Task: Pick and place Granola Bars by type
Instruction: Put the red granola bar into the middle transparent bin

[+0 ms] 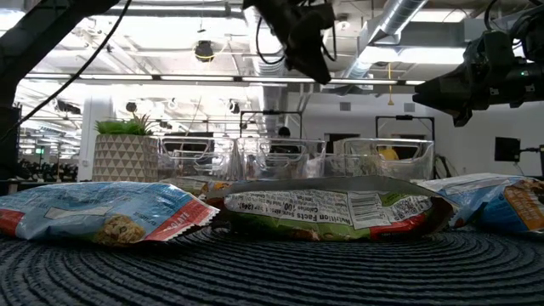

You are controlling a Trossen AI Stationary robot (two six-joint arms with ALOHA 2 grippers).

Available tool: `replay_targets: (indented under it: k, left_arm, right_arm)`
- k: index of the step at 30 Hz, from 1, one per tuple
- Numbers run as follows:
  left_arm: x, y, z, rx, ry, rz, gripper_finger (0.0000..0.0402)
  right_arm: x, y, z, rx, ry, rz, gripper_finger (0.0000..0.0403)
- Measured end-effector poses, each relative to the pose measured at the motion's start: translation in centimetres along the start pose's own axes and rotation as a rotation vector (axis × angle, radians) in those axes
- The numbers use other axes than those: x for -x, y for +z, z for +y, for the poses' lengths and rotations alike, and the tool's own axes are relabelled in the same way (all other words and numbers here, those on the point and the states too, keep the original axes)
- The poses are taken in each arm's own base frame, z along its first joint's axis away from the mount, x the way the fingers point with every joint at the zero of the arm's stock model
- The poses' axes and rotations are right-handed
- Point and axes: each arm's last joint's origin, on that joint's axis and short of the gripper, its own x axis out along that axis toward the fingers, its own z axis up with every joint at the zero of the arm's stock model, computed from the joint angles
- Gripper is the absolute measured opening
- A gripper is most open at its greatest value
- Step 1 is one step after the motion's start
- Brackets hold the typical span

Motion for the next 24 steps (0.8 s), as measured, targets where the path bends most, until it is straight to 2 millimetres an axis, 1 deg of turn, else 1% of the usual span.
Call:
replay_targets:
  k: [3,5,10,15,24]
  left_arm:
    - [0.0,0.2,-0.8,0.014,-0.025,-0.006,0.0109]
    - [0.0,0.4,-1.7,0.009,-0.041,0.001,0.0109]
    - [0.4,0.7,-5.0,-0.065,-0.106,0.038,0.0109]
    - [0.6,0.7,-8.8,-0.144,-0.172,0.097,0.0109]
    - [2.0,0.2,-16.9,-0.278,-0.302,0.189,0.0109]
  right_arm:
    - [0.0,0.0,0.0,0.0,0.001,0.0,0.0123]
    - [0.0,0.0,0.0,0.0,0.0,0.0,0.0123]
    - [0.0,0.0,0.0,0.0,0.001,0.0,0.0123]
    - [0.0,0.0,0.0,0.0,0.0,0.0,0.0123]
    - [0.0,0.0,0.0,0.0,0.001,0.0,0.0123]
